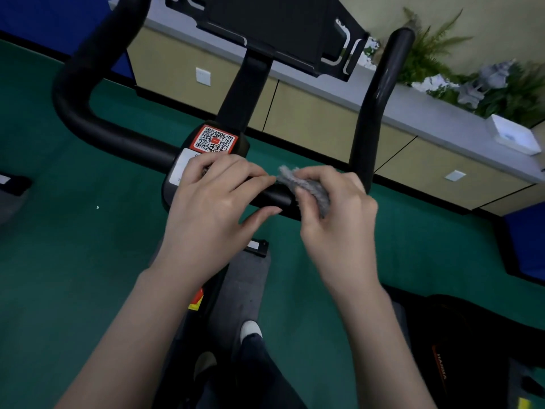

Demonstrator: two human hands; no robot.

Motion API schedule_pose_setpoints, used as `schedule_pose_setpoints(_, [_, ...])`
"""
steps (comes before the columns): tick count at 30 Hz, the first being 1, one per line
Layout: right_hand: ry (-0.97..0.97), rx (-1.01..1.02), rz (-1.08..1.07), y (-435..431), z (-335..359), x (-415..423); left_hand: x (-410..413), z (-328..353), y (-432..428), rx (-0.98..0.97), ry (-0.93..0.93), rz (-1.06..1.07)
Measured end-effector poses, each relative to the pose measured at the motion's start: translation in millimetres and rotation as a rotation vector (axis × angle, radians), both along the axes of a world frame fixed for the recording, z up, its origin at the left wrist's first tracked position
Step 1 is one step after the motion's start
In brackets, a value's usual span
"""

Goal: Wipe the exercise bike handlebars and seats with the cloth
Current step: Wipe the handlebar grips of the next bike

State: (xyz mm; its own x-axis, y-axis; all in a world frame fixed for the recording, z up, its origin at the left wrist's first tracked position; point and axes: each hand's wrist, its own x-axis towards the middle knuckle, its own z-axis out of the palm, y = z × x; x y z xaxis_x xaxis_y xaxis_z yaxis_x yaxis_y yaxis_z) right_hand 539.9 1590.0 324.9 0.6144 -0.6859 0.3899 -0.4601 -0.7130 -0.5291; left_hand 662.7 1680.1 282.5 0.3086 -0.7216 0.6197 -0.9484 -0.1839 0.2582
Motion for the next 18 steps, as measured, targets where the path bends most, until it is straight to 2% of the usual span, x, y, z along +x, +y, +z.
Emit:
schedule_pose_setpoints(7, [0.117,-0.058,-0.008,-21,8,-14,1,1,1,0.02,0.005,0.007])
schedule_pose_setpoints(11, [0.279,-0.022,0.121,-24,15,-5,-1,3,1,0.039,-0.005,0.01])
schedule_pose_setpoints(14, [0.435,0.058,0.122,-48,32,-6,-2,5,1,0.057,-0.004,0.012])
schedule_pose_setpoints(18, [0.52,0.139,0.186,-51,36,14,-2,7,0,0.069,0.006,0.019])
